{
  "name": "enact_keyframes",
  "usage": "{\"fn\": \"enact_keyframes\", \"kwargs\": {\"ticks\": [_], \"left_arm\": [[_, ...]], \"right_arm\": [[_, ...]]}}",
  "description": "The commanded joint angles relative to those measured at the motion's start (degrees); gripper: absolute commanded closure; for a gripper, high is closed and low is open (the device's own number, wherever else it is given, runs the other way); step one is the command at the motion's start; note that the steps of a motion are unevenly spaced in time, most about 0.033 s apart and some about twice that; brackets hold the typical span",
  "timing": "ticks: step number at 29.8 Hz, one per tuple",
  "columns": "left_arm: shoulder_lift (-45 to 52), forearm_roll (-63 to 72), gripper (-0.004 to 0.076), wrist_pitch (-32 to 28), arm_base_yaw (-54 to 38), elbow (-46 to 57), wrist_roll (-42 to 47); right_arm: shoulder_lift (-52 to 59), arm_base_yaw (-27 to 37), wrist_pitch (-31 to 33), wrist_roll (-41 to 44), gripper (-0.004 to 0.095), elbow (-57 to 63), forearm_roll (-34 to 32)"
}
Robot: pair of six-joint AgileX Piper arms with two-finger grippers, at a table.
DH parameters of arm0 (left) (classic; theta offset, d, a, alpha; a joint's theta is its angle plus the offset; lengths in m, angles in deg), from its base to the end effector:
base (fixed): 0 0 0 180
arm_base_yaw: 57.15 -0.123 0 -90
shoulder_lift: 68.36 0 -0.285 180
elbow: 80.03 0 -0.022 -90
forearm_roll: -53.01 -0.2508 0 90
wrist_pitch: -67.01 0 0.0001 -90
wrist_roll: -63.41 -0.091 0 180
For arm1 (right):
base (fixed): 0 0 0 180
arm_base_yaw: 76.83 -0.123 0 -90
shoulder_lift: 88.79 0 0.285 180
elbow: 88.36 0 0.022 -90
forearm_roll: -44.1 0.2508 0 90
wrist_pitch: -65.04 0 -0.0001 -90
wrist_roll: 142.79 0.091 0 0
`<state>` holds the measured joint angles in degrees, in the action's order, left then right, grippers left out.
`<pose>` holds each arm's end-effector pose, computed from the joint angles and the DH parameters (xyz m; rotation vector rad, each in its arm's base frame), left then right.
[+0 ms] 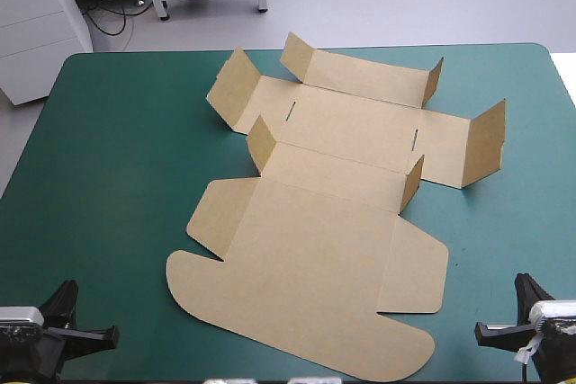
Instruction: Fold the box
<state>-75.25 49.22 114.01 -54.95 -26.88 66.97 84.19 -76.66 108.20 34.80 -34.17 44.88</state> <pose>0.0104 0.0040 0.2749 -0.0134 1.8667 0.0069 0.0145 0.0008 0.2752 -0.0331 1.8213 -0.0163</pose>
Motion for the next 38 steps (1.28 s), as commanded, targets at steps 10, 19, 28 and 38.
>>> {"fn": "enact_keyframes", "kwargs": {"ticks": [10, 19, 28, 38], "left_arm": [[0.88, 0.12, 0.0756, -4.39, 0.30, -1.18, 0.49], [0.88, 0.12, 0.0756, -4.39, 0.30, -1.18, 0.49], [0.88, 0.12, 0.0756, -4.39, 0.30, -1.18, 0.49], [0.88, 0.12, 0.0756, -4.39, 0.30, -1.18, 0.69]], "right_arm": [[1.61, -0.17, -4.06, -0.08, 0.0925, -1.76, -0.21], [1.61, -0.17, -4.06, -0.08, 0.0868, -1.76, -0.21], [1.61, -0.17, -4.06, -0.08, 0.0367, -1.76, -0.21], [1.61, -0.17, -4.06, 0.66, 0.0195, -1.76, -0.32]]}}
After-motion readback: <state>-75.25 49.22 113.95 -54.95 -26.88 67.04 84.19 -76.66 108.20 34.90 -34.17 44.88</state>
